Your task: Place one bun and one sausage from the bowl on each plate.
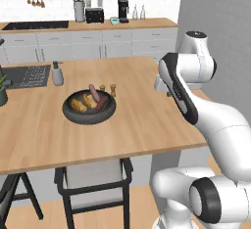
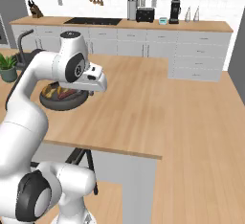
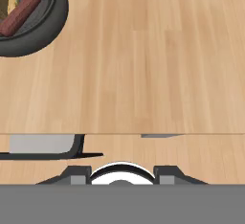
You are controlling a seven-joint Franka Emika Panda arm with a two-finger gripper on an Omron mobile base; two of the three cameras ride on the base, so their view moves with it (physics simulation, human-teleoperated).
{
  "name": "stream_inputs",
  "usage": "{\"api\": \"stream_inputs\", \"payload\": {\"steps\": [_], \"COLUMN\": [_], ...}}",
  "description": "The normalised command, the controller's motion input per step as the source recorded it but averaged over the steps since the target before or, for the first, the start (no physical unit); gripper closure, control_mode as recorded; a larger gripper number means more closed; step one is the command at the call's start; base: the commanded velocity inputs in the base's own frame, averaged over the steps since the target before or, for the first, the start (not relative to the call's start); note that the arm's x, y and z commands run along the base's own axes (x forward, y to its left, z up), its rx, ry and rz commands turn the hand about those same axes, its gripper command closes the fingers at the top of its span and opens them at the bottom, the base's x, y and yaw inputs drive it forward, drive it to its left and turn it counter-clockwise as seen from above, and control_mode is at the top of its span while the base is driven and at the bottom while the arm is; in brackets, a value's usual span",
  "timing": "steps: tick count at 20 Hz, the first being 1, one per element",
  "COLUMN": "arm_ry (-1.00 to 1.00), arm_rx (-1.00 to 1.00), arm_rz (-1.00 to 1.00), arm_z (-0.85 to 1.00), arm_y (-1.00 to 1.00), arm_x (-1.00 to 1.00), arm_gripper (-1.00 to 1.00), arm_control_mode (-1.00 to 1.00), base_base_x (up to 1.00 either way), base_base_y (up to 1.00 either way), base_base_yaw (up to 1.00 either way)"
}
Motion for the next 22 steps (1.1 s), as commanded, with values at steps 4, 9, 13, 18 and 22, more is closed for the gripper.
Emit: {"api": "stream_inputs", "payload": {"steps": [4,9,13,18,22], "arm_ry": [0.00,0.00,0.00,0.00,0.00], "arm_rx": [0.00,0.00,0.00,0.00,0.00], "arm_rz": [0.00,0.00,0.00,0.00,0.00], "arm_z": [0.00,0.00,0.00,0.00,0.00], "arm_y": [0.00,0.00,0.00,0.00,0.00], "arm_x": [0.00,0.00,0.00,0.00,0.00], "arm_gripper": [-1.00,-1.00,-1.00,-1.00,-1.00], "arm_control_mode": [1.00,1.00,1.00,1.00,1.00], "base_base_x": [0.00,-0.18,-0.04,0.03,0.14], "base_base_y": [0.00,0.52,1.00,0.82,0.61], "base_base_yaw": [0.00,-0.01,-0.04,-0.07,-0.04]}}
